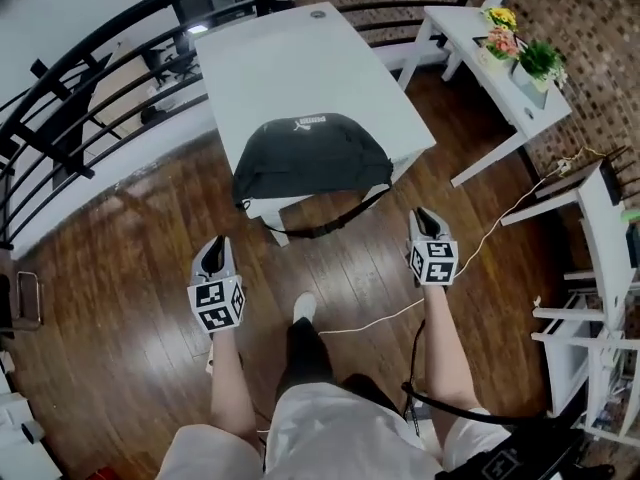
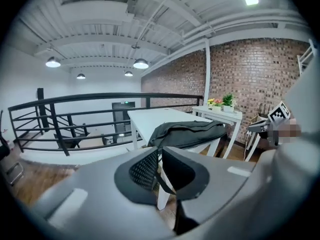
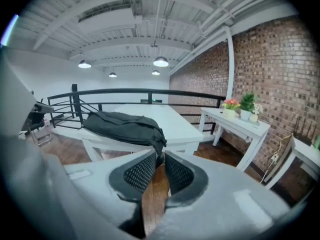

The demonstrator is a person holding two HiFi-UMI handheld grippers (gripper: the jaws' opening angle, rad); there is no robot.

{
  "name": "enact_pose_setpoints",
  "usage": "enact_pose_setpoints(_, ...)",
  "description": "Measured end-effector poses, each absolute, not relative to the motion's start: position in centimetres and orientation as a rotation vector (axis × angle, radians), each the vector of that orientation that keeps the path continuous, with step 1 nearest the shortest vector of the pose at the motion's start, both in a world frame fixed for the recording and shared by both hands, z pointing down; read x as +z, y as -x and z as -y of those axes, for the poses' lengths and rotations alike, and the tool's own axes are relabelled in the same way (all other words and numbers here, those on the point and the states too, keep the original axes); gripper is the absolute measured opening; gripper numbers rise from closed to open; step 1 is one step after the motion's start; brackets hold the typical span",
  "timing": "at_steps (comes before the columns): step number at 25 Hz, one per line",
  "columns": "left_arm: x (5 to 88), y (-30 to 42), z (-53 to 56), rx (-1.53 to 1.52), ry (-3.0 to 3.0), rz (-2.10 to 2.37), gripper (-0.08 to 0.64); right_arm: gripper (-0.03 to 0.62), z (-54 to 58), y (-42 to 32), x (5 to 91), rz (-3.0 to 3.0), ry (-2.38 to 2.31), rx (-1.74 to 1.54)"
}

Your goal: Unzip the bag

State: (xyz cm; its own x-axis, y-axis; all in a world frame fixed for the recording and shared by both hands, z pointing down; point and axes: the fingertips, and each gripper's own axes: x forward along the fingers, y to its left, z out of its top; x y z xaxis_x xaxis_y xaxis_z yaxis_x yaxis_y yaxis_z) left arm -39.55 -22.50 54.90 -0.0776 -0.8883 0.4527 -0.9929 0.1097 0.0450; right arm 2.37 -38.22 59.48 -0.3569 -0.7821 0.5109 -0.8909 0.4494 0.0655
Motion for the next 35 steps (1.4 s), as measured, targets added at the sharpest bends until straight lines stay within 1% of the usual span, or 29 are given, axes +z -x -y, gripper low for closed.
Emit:
enact_pose_setpoints(3, 49.7, 34.7, 17.1, 0.328, -1.916, 2.082, 0.025, -0.008, 30.3, -4.4, 53.0, 2.374, -1.442, 0.267)
enact_pose_setpoints(11, 36.6, 15.5, -5.4, 0.165, -2.178, 2.109, 0.017, -0.009, 2.2, -9.5, 37.7, 2.796, -1.318, 0.096)
enact_pose_setpoints(15, 30.1, 9.7, -14.3, 0.104, -2.239, 2.131, 0.017, -0.009, -8.2, -9.7, 31.7, 2.924, -1.235, 0.157)
enact_pose_setpoints(18, 25.7, 7.4, -18.6, 0.062, -2.297, 2.185, 0.017, -0.009, -13.5, -9.3, 28.4, 2.961, -1.213, 0.083)
enact_pose_setpoints(21, 23.4, 6.3, -21.1, 0.04, -2.324, 2.214, 0.017, -0.009, -16.5, -9.4, 26.6, 2.948, -1.222, 0.013)
enact_pose_setpoints(28, 22.8, 6.6, -25.4, -0.026, -2.314, 2.2, 0.017, -0.009, -18.8, -9.7, 24.4, 2.898, -1.303, -0.018)
enact_pose_setpoints(35, 21.7, 7.1, -25.4, -0.087, -2.373, 2.17, 0.017, -0.009, -18.7, -9.8, 23.9, 2.845, -1.386, -0.005)
